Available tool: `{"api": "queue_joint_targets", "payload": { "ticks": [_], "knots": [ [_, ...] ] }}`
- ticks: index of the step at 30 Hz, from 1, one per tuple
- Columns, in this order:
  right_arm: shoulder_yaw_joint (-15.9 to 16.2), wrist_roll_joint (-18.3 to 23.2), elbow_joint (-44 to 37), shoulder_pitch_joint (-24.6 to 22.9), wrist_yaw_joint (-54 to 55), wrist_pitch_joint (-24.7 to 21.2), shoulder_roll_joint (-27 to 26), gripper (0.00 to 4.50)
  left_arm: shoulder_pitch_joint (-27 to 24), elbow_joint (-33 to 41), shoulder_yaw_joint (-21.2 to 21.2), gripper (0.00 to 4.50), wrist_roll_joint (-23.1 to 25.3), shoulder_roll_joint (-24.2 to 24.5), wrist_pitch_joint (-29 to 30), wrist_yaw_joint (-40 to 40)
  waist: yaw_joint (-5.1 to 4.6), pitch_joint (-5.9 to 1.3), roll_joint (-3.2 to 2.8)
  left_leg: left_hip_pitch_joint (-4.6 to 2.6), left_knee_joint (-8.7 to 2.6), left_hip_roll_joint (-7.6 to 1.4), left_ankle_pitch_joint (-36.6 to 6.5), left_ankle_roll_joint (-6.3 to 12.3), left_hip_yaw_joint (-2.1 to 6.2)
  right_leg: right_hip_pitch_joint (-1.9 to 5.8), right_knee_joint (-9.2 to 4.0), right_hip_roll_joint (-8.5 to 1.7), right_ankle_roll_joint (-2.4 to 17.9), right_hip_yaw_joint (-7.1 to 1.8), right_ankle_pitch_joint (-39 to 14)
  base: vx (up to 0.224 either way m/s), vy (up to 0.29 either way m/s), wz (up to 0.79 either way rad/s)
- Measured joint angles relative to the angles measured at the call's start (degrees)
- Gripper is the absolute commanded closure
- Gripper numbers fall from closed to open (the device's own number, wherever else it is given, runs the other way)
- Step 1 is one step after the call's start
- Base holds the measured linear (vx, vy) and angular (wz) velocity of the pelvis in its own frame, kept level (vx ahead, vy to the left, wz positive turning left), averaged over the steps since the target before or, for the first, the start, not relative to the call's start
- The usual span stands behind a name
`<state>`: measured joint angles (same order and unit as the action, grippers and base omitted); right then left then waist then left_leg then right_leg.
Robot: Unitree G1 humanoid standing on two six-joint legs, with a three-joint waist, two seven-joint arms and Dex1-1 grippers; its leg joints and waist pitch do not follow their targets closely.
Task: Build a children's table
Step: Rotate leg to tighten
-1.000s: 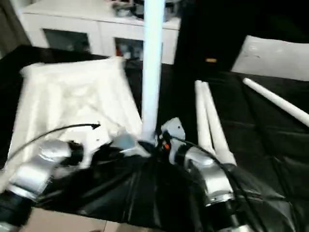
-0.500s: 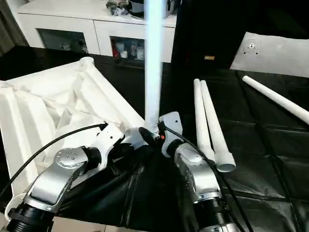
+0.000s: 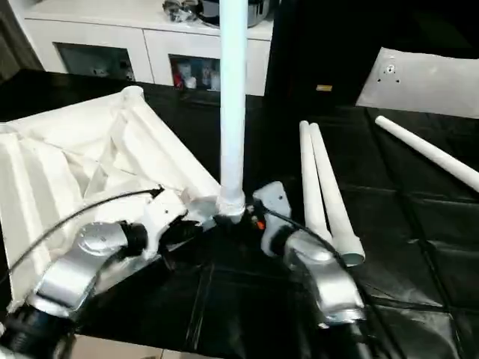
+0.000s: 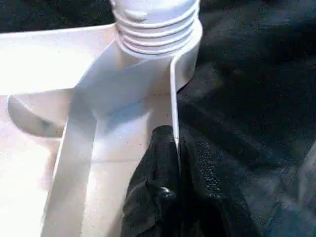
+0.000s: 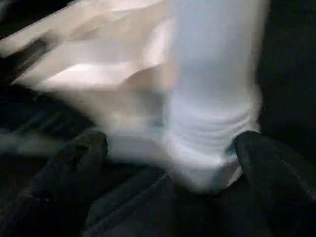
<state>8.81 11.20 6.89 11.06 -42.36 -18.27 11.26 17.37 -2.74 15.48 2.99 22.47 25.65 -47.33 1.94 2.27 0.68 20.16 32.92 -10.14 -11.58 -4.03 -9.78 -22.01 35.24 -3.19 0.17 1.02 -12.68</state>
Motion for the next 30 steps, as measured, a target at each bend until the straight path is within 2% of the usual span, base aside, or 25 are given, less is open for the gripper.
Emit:
{"api": "queue_joint_targets", "payload": {
  "ticks": [4, 8, 11, 16, 20, 22, 23, 30],
  "knots": [
    [0.6, 1.1, -0.1, 0.0, -4.1, -0.1, 1.1, 0.03, 0.9, -1.3, -0.1, 4.5, -0.3, 2.0, -2.4, -2.8, 0.14, 0.01, 0.01, 0.03, 0.08, 0.02, 0.0, 0.03, 0.0, -0.12, -0.12, -0.03, 0.1, 0.01, 0.0, 0.0, 0.0, 0.0],
    [0.5, 2.7, 0.1, 2.3, -12.3, -0.3, 8.2, 0.03, 2.3, -4.0, 1.3, 4.5, -1.8, 7.7, -8.4, -12.1, 0.5, 0.04, 0.07, 0.24, 0.25, 0.05, -0.1, 0.32, 0.0, -0.18, -0.19, -0.06, 0.1, 0.02, 0.1, 0.0, 0.0, 0.0],
    [0.3, 2.9, 0.6, 5.6, -17.1, 0.3, 11.1, 0.03, 3.8, -6.3, 2.1, 4.5, -2.3, 10.4, -12.0, -18.1, 1.39, 0.03, 0.09, 0.22, 0.28, 0.04, 0.0, 0.37, 0.0, -0.17, -0.11, -0.08, 0.1, 0.07, 0.1, 0.0, 0.0, 0.0],
    [1.9, 2.9, 2.7, 7.2, -21.4, 0.7, 12.5, 0.03, 5.0, -7.3, 4.5, 4.5, -2.8, 11.0, -15.7, -23.0, 2.88, 0.03, 0.11, 0.2, 0.5, 0.06, -0.2, 0.31, -0.01, -0.06, -0.09, -0.16, 0.1, 0.08, 0.1, 0.0, 0.0, 0.0],
    [4.2, 2.7, 3.7, 7.8, -24.6, 1.3, 13.7, 0.03, 5.7, -8.6, 5.5, 4.5, -3.2, 11.4, -18.0, -25.5, 3.19, 0.03, 0.11, 0.21, 0.66, 0.05, -0.2, 0.34, -0.01, -0.06, 0.06, -0.18, 0.1, 0.08, 0.1, 0.0, 0.0, 0.0],
    [5.1, 2.7, 3.7, 8.3, -25.8, 1.6, 13.6, 0.3, 5.9, -9.1, 5.7, 4.5, -3.2, 11.4, -18.7, -26.0, 3.18, 0.03, 0.11, 0.16, 0.69, 0.04, -0.2, 0.33, -0.01, -0.05, 0.12, -0.18, 0.1, 0.08, 0.1, 0.0, 0.0, 0.0],
    [5.3, 2.7, 3.9, 8.5, -26.3, 1.6, 13.5, 0.3, 5.9, -9.4, 5.7, 4.5, -3.2, 11.4, -19.0, -26.2, 3.18, 0.03, 0.13, 0.14, 0.7, 0.04, -0.2, 0.33, -0.01, -0.04, 0.14, -0.18, 0.1, 0.08, 0.1, 0.0, 0.0, 0.0],
    [5.5, 2.7, 5.2, 8.9, -26.8, 2.5, 13.0, 0.97, 6.3, -10.1, 5.8, 4.5, -3.2, 11.4, -20.0, -26.9, 3.2, 0.03, 0.13, 0.14, 0.73, 0.03, -0.2, 0.32, -0.01, -0.04, 0.15, -0.18, 0.2, 0.08, 0.1, 0.0, 0.0, 0.0]
  ]
}}
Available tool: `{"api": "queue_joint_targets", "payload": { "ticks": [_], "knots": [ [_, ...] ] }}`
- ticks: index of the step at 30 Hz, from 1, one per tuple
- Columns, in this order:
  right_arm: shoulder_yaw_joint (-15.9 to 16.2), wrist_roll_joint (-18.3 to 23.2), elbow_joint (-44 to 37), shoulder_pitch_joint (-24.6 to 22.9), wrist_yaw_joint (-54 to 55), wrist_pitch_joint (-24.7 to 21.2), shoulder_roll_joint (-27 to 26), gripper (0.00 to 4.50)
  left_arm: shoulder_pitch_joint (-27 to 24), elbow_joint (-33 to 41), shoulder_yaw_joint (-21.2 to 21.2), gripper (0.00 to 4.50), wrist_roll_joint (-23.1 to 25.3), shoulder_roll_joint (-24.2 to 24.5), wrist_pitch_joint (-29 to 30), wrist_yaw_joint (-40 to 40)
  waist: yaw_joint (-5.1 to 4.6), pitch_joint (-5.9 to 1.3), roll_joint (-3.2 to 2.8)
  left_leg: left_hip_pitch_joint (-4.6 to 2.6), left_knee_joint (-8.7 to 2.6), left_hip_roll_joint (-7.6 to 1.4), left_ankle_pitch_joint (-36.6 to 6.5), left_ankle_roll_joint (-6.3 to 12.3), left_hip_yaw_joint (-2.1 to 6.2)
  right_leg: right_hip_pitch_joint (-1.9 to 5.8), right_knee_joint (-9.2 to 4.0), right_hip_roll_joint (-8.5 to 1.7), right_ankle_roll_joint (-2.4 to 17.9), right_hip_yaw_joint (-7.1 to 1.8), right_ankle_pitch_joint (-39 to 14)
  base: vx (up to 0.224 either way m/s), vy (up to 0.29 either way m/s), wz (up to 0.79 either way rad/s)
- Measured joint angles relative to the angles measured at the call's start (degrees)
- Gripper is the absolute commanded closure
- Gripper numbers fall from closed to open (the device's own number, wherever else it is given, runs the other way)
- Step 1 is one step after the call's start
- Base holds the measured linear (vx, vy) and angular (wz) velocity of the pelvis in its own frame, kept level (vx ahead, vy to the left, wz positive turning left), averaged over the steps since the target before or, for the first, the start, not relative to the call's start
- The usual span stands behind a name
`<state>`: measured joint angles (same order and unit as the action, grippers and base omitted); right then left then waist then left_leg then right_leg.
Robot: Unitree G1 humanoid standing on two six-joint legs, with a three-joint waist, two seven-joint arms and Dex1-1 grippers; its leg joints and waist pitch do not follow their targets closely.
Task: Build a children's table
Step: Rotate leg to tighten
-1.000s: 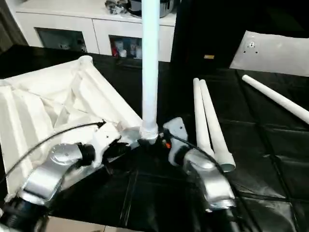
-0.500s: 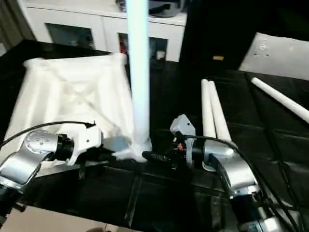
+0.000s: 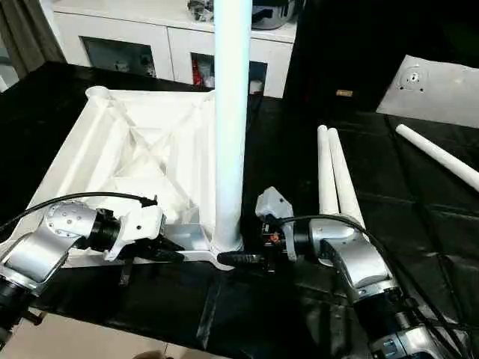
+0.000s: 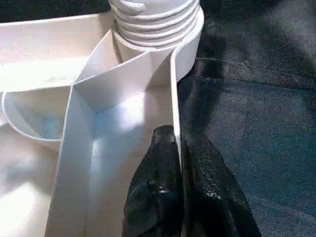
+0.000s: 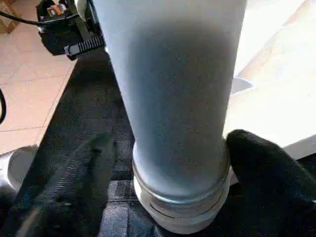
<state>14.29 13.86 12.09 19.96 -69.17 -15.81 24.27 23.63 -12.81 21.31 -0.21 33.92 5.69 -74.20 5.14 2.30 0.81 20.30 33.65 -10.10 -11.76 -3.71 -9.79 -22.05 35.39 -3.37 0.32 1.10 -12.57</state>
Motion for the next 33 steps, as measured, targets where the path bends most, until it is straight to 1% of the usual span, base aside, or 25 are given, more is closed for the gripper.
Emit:
{"api": "queue_joint_targets", "payload": {
  "ticks": [1, 3, 6, 7, 8, 11, 12, 13, 17, 19, 20, 21, 24, 26, 27, 29, 30, 33],
  "knots": [
    [0.0, 0.0, 0.1, 0.1, 0.0, 0.1, 0.0, 0.97, 0.0, 0.0, 0.0, 4.5, 0.0, 0.0, -0.1, -0.1, 0.0, 0.0, 0.0, 0.0, 0.0, 0.0, 0.0, 0.0, 0.0, 0.0, 0.0, 0.0, 0.0, 0.0, 0.0, 0.0, 0.0, 0.0],
    [0.0, 0.0, 0.3, 0.2, 0.0, 0.1, -0.1, 1.28, 0.1, -0.2, 0.0, 4.5, 0.0, 0.0, -0.3, -0.1, 0.0, -0.01, 0.03, 0.0, -0.01, 0.0, 0.0, 0.0, 0.0, 0.0, 0.0, 0.0, 0.0, 0.01, 0.0, 0.0, 0.0, 0.0],
    [-0.1, 0.0, 0.4, 0.2, 0.0, 0.1, -0.1, 1.34, 0.2, -0.6, 0.0, 4.5, 0.0, 0.0, -0.7, -0.6, 0.06, 0.0, 0.09, 0.0, 0.01, -0.01, 0.0, 0.0, 0.0, 0.0, 0.01, 0.0, 0.0, 0.01, 0.0, 0.0, 0.0, 0.0],
    [-0.1, 0.0, 0.4, 0.2, 0.0, 0.0, -0.1, 1.57, 0.2, -0.6, 0.0, 4.5, 0.0, 0.0, -0.7, -0.6, 0.06, 0.0, 0.15, 0.0, 0.01, 0.0, 0.0, 0.01, 0.0, 0.0, 0.01, 0.0, 0.0, 0.01, 0.0, 0.0, 0.0, 0.0],
    [-0.1, 0.0, 0.4, 0.2, 0.0, -0.1, -0.1, 1.69, 0.2, -0.6, 0.0, 4.5, 0.0, 0.0, -0.7, -0.6, 0.06, 0.0, 0.2, -0.01, 0.02, -0.01, 0.0, 0.01, 0.0, 0.0, 0.02, 0.0, 0.0, 0.01, 0.0, 0.0, 0.0, 0.0],
    [-0.3, 0.3, 0.4, 0.2, 0.0, -0.6, -0.3, 1.76, 0.2, -0.6, 0.0, 4.5, -0.1, 0.0, -0.4, -0.5, 0.05, -0.01, 0.22, 0.0, 0.05, -0.01, 0.0, 0.01, 0.0, 0.01, 0.03, -0.01, 0.0, 0.0, 0.0, 0.0, 0.0, 0.0],
    [-0.4, 0.4, 0.4, 0.2, 0.0, -1.1, -0.4, 1.91, 0.2, -0.6, -0.1, 4.5, -0.2, -0.1, 0.1, -0.5, 0.04, -0.01, 0.22, -0.01, 0.04, 0.0, 0.0, 0.01, 0.0, 0.01, 0.04, -0.01, 0.0, 0.01, 0.0, 0.0, 0.0, 0.0],
    [-0.5, 0.5, 0.4, 0.2, 0.0, -1.4, -0.5, 1.95, 0.2, -0.5, -0.2, 4.5, -0.3, -0.1, 0.4, -0.4, 0.04, -0.01, 0.22, -0.01, 0.04, -0.01, 0.0, 0.01, 0.0, 0.01, 0.04, -0.01, 0.0, 0.01, 0.0, 0.0, 0.0, 0.0],
    [-0.9, 1.3, -0.4, -0.5, 1.2, -2.6, -1.5, 2.02, -0.7, 0.5, -1.1, 4.5, -1.2, -0.7, 2.5, 0.4, 0.0, -0.01, 0.21, -0.02, 0.04, -0.01, 0.0, 0.0, 0.0, 0.01, 0.06, -0.01, 0.0, 0.0, 0.0, 0.0, 0.0, 0.0],
    [-2.4, 1.4, -1.2, -2.3, 4.9, -3.6, -3.7, 2.02, -1.9, 1.7, -2.4, 4.5, -1.2, -1.7, 5.2, 2.8, -0.16, -0.01, 0.19, -0.13, 0.05, -0.01, 0.0, -0.01, -0.01, 0.07, 0.1, 0.0, 0.0, -0.01, 0.0, 0.0, 0.0, 0.0],
    [-2.7, 1.4, -1.4, -2.4, 6.4, -3.9, -4.4, 2.02, -2.1, 2.0, -2.7, 4.5, -1.2, -2.0, 6.3, 3.7, -0.26, 0.01, 0.16, -0.17, 0.05, -0.01, 0.0, -0.04, -0.01, 0.07, 0.11, 0.0, 0.1, -0.03, 0.0, 0.0, 0.0, 0.0],
    [-3.3, 0.7, -1.4, -2.5, 10.0, -4.3, -6.1, 2.02, -2.9, 2.9, -3.8, 4.5, -1.1, -2.9, 8.7, 6.2, -0.56, 0.01, 0.13, -0.25, 0.04, -0.01, 0.1, -0.11, -0.03, 0.08, 0.18, 0.0, 0.1, -0.07, 0.1, 0.0, 0.0, 0.0],
    [-5.4, -1.8, -1.1, -2.4, 20.7, -5.3, -11.1, 2.03, -3.6, 4.4, -5.8, 4.5, -0.1, -6.5, 14.7, 13.3, -2.13, 0.04, 0.13, -0.29, 0.05, 0.0, 0.2, -0.29, -0.03, 0.05, 0.37, 0.01, 0.1, -0.12, 0.1, 0.0, 0.0, 0.0],
    [-6.0, -3.1, -0.9, -2.0, 25.8, -5.2, -13.2, 2.03, -4.2, 5.5, -6.7, 4.5, 0.0, -9.0, 18.1, 17.3, -2.72, 0.04, 0.12, -0.28, 0.0, 0.0, 0.2, -0.31, -0.03, 0.08, 0.41, 0.01, 0.1, -0.13, 0.1, 0.0, 0.0, 0.0],
    [-7.1, -4.3, -0.6, -1.6, 29.9, -5.3, -15.4, 2.03, -4.6, 6.2, -7.5, 4.5, 0.6, -11.4, 20.2, 20.8, -3.02, 0.04, 0.13, -0.28, 0.0, -0.01, 0.2, -0.33, -0.02, 0.06, 0.45, 0.03, 0.1, -0.12, 0.1, 0.0, 0.0, 0.0],
    [-7.7, -5.5, -0.5, -1.0, 34.9, -5.6, -17.5, 2.1, -4.9, 7.5, -7.8, 4.5, 1.4, -14.2, 22.9, 25.0, -3.31, 0.04, 0.13, -0.24, -0.05, -0.01, 0.2, -0.33, -0.02, 0.05, 0.44, 0.04, 0.1, -0.12, 0.1, 0.0, 0.0, 0.0],
    [-8.2, -6.1, -0.3, -0.5, 37.4, -6.0, -18.6, 2.26, -5.0, 8.3, -7.8, 4.5, 2.1, -15.8, 24.2, 27.2, -3.3, 0.04, 0.13, -0.23, -0.07, -0.01, 0.2, -0.33, -0.02, 0.02, 0.42, 0.05, 0.0, -0.12, 0.1, 0.0, 0.0, 0.0],
    [-8.3, -7.6, -0.2, 0.3, 41.9, -6.5, -20.3, 2.31, -5.1, 9.7, -8.0, 4.5, 2.9, -18.4, 27.3, 31.6, -3.21, 0.03, 0.12, -0.19, -0.17, -0.01, 0.2, -0.33, -0.02, -0.03, 0.3, 0.07, 0.0, -0.1, 0.0, 0.0, 0.0, 0.0]
  ]
}}
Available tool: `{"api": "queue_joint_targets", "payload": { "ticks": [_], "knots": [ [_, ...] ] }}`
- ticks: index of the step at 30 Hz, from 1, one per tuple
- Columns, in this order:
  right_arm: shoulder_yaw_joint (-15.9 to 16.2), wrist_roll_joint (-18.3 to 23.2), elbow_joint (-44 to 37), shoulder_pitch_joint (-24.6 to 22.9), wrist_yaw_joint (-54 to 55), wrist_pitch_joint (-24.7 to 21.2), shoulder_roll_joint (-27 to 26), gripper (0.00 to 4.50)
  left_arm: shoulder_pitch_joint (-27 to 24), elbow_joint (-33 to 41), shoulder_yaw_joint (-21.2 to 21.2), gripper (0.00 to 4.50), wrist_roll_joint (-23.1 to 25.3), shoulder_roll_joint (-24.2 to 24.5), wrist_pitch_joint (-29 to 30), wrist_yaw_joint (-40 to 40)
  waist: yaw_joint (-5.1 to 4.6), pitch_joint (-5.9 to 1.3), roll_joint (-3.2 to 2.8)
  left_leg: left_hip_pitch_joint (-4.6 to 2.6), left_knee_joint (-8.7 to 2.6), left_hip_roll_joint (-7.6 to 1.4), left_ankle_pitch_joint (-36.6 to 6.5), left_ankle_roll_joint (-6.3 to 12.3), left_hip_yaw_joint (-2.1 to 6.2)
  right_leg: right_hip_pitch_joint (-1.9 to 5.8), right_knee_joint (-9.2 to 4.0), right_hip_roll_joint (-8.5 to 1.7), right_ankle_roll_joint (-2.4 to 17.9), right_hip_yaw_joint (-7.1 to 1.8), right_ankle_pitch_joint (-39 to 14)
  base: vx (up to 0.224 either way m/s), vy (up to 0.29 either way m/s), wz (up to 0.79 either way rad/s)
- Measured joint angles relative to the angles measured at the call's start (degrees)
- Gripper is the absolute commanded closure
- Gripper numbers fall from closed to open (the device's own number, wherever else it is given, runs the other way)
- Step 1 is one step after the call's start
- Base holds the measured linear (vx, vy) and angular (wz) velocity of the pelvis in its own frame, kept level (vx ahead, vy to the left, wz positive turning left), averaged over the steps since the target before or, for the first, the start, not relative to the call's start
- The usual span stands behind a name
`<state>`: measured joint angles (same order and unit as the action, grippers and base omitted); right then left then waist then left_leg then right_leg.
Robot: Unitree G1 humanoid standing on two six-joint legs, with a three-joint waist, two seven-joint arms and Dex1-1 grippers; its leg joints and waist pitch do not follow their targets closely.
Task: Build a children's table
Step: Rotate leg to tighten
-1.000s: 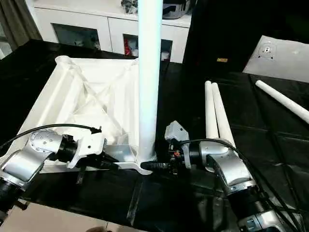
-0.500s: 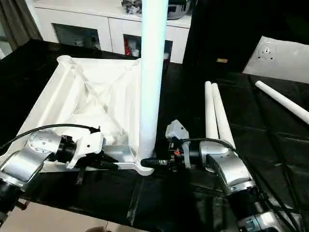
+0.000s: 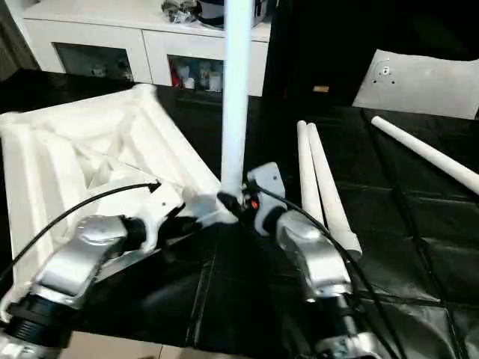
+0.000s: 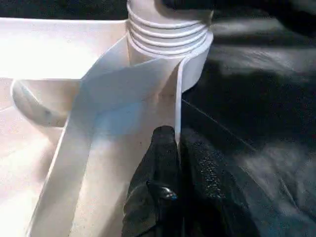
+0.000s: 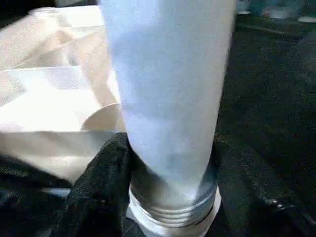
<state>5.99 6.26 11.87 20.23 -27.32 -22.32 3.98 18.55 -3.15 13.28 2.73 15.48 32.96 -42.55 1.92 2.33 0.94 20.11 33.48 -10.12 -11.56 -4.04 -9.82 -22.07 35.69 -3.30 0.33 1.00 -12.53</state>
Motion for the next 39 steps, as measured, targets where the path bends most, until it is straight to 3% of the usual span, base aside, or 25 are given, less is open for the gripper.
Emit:
{"api": "queue_joint_targets", "payload": {
  "ticks": [2, 5, 13, 22, 27, 39],
  "knots": [
    [0.0, -0.7, 0.0, 0.1, 1.4, 0.3, -0.7, 2.31, -0.2, 0.7, 0.1, 4.5, 0.5, -0.9, 0.9, 1.6, -0.05, 0.0, 0.0, 0.03, -0.05, 0.0, 0.0, 0.02, 0.0, 0.0, -0.14, 0.0, 0.0, 0.0, 0.0, 0.0, 0.0, 0.0],
    [0.0, -1.2, -0.1, -0.1, 1.7, 0.7, -1.0, 1.73, -0.2, 1.0, 0.2, 4.5, 0.5, -1.0, 1.1, 1.9, -0.05, 0.0, 0.0, 0.01, -0.14, 0.01, 0.0, 0.04, 0.0, 0.0, -0.32, 0.01, 0.0, 0.01, 0.0, 0.0, 0.0, 0.0],
    [0.1, 0.1, -1.2, -1.6, -0.2, 1.8, -1.4, 1.09, -0.2, 1.3, 1.1, 4.5, -0.1, 1.4, -0.2, 0.2, -0.19, 0.0, 0.0, -0.02, -0.37, 0.0, 0.0, 0.02, 0.0, -0.01, -0.46, 0.05, 0.0, 0.02, 0.1, 0.0, 0.0, 0.0],
    [1.5, 4.0, -4.5, -4.1, -14.3, 2.6, 7.2, 0.23, 0.1, -1.6, 2.3, 4.5, -1.9, 9.0, -9.6, -9.9, 0.38, 0.03, 0.03, 0.05, -0.38, -0.01, 0.0, 0.04, 0.0, -0.11, -0.51, 0.05, 0.0, 0.07, 0.1, 0.0, 0.0, 0.0],
    [3.4, 6.6, -4.8, -3.6, -26.4, 2.6, 14.3, 0.09, 1.3, -4.0, 3.4, 4.5, -3.0, 14.1, -15.2, -18.1, 1.23, 0.04, 0.05, 0.06, -0.29, 0.0, 0.0, 0.06, 0.0, -0.07, -0.48, 0.03, 0.0, 0.07, 0.1, 0.0, 0.0, 0.0],
    [8.0, 7.6, -2.5, 0.5, -40.9, 2.9, 20.9, 0.09, 4.0, -8.5, 5.7, 4.5, -4.8, 18.2, -22.0, -30.1, 3.2, 0.05, 0.11, 0.12, -0.16, -0.01, 0.0, 0.12, 0.0, -0.08, -0.39, -0.01, 0.0, 0.11, 0.1, 0.0, 0.0, 0.0]
  ]
}}
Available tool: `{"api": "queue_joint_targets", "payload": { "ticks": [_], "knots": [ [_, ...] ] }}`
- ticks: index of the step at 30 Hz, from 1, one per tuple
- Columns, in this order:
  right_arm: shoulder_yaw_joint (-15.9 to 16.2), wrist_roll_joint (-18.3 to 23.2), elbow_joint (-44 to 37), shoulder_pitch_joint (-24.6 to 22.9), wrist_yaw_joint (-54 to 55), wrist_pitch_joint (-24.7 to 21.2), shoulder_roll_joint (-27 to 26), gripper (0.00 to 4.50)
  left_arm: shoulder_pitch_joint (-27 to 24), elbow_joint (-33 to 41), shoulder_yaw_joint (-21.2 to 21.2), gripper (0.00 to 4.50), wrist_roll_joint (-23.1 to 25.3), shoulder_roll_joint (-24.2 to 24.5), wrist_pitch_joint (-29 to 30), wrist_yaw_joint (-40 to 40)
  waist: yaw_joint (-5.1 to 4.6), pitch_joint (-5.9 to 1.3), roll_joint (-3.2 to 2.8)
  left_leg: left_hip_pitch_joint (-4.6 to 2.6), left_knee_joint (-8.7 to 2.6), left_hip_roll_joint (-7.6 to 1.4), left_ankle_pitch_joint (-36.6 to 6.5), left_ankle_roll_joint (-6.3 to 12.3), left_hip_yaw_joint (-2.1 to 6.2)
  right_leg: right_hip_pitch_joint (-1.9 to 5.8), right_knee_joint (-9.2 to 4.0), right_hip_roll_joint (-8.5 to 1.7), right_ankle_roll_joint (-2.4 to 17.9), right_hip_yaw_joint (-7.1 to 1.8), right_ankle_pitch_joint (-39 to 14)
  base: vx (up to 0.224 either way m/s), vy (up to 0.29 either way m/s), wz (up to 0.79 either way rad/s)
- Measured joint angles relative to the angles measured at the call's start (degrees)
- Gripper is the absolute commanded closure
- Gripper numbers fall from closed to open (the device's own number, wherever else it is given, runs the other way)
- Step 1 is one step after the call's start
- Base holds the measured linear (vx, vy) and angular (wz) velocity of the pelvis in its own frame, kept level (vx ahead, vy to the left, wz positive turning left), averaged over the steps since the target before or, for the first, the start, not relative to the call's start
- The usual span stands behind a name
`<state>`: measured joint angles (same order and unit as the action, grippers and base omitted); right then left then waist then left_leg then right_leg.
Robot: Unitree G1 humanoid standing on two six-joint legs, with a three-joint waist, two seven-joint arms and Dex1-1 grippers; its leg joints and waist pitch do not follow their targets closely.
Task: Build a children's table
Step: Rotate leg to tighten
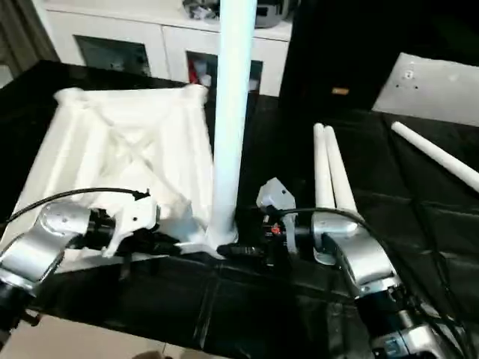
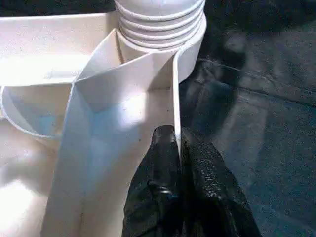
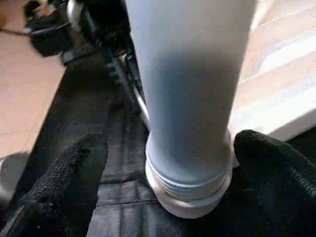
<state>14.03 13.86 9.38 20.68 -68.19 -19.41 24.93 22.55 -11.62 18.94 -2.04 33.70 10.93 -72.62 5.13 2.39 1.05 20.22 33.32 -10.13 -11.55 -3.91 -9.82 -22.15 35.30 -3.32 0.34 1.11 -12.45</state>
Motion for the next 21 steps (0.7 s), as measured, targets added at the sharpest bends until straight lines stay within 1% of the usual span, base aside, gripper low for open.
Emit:
{"api": "queue_joint_targets", "payload": {
  "ticks": [1, 3, 5, 7, 10, 12, 13, 15, 17, 18, 19, 21],
  "knots": [
    [0.3, 0.0, 0.2, 0.0, -0.6, 0.0, 0.0, 0.26, 0.0, 0.0, 0.1, 4.5, -0.1, 0.0, -0.2, -0.6, 0.07, 0.0, 0.0, 0.02, 0.02, 0.0, 0.0, 0.01, 0.0, 0.0, 0.0, 0.0, 0.0, 0.0, 0.0, 0.0, 0.0, 0.0],
    [0.7, 0.0, 0.5, 0.1, -1.2, 0.0, 0.0, 0.26, 0.0, 0.0, 0.3, 4.5, -0.1, 0.4, -0.8, -1.6, 0.07, 0.0, 0.0, 0.03, 0.1, 0.0, 0.0, 0.03, 0.0, 0.0, 0.05, -0.01, 0.0, 0.01, 0.0, 0.0, 0.0, 0.0],
    [1.0, 0.0, 0.6, 0.1, -1.5, 0.0, 0.1, 0.54, 0.0, 0.0, 0.5, 4.5, -0.1, 0.7, -1.0, -2.0, 0.07, 0.0, 0.01, 0.03, 0.14, -0.01, 0.0, 0.03, 0.0, 0.0, 0.08, -0.01, 0.0, 0.01, 0.0, 0.0, 0.0, 0.0],
    [1.1, 0.0, 1.0, 0.4, -2.1, 0.0, 0.1, 0.61, 0.0, 0.0, 0.8, 4.5, -0.4, 1.0, -1.3, -2.2, 0.07, 0.0, 0.01, 0.03, 0.19, -0.01, 0.0, 0.03, 0.0, 0.0, 0.13, -0.02, 0.0, 0.0, 0.0, 0.0, 0.0, 0.0],
    [1.3, 0.0, 1.4, 0.8, -2.1, 0.2, 0.0, 0.96, 0.0, 0.0, 0.9, 4.5, -0.5, 1.1, -1.4, -2.2, 0.06, 0.0, 0.08, 0.02, 0.23, -0.02, 0.0, 0.03, 0.0, 0.01, 0.18, -0.02, 0.0, 0.0, 0.0, 0.0, 0.0, 0.0],
    [1.4, 0.0, 2.1, 0.9, -1.9, 1.0, -0.1, 1.09, 0.0, 0.0, 1.0, 4.5, -0.5, 1.1, -1.4, -2.3, 0.08, 0.0, 0.12, 0.01, 0.25, -0.02, 0.0, 0.03, 0.0, 0.01, 0.2, -0.02, 0.0, 0.0, 0.0, 0.0, 0.0, 0.0],
    [1.4, -0.1, 2.2, 0.9, -1.7, 1.2, -0.1, 1.09, 0.0, 0.0, 1.0, 4.5, -0.5, 1.1, -1.5, -2.3, 0.07, 0.0, 0.12, 0.02, 0.25, -0.02, 0.0, 0.03, 0.0, 0.01, 0.2, -0.03, 0.0, 0.0, 0.0, 0.0, 0.0, 0.0],
    [1.4, -0.2, 2.2, 0.9, -1.6, 1.4, -0.4, 1.45, 0.0, 0.0, 1.0, 4.5, -0.5, 1.1, -1.5, -2.4, 0.06, 0.0, 0.12, 0.01, 0.24, -0.02, 0.0, 0.03, 0.0, 0.0, 0.2, -0.03, 0.0, 0.0, 0.0, 0.0, 0.0, 0.0],
    [1.4, -0.4, 2.2, 0.9, -1.0, 1.4, -0.6, 1.49, 0.0, 0.0, 1.0, 4.5, -0.5, 1.1, -1.5, -2.5, 0.06, 0.0, 0.12, 0.02, 0.24, -0.02, 0.0, 0.03, 0.0, 0.0, 0.2, -0.03, 0.0, 0.0, 0.0, 0.0, 0.0, 0.0],
    [1.4, -0.5, 2.2, 0.9, -0.8, 1.4, -0.7, 1.67, 0.0, 0.0, 1.0, 4.5, -0.5, 1.1, -1.5, -2.6, 0.07, -0.01, 0.12, 0.02, 0.24, -0.02, 0.0, 0.03, 0.0, 0.01, 0.2, -0.03, 0.0, 0.0, 0.0, 0.0, 0.0, 0.0],
    [1.4, -0.5, 2.2, 0.9, -0.8, 1.4, -0.8, 1.67, 0.0, 0.0, 1.0, 4.5, -0.5, 1.2, -1.5, -2.6, 0.08, -0.01, 0.12, 0.02, 0.24, -0.02, 0.0, 0.03, 0.0, 0.01, 0.2, -0.03, 0.0, 0.0, 0.0, 0.0, 0.0, 0.0],
    [1.0, -0.3, 2.0, 0.6, -0.6, 1.1, -1.2, 1.91, 0.0, 0.0, 1.0, 4.5, -0.5, 1.1, -1.5, -2.6, 0.06, -0.01, 0.12, 0.01, 0.25, -0.02, 0.0, 0.03, 0.0, 0.02, 0.21, -0.03, 0.0, 0.0, 0.0, 0.0, 0.0, 0.0]
  ]
}}
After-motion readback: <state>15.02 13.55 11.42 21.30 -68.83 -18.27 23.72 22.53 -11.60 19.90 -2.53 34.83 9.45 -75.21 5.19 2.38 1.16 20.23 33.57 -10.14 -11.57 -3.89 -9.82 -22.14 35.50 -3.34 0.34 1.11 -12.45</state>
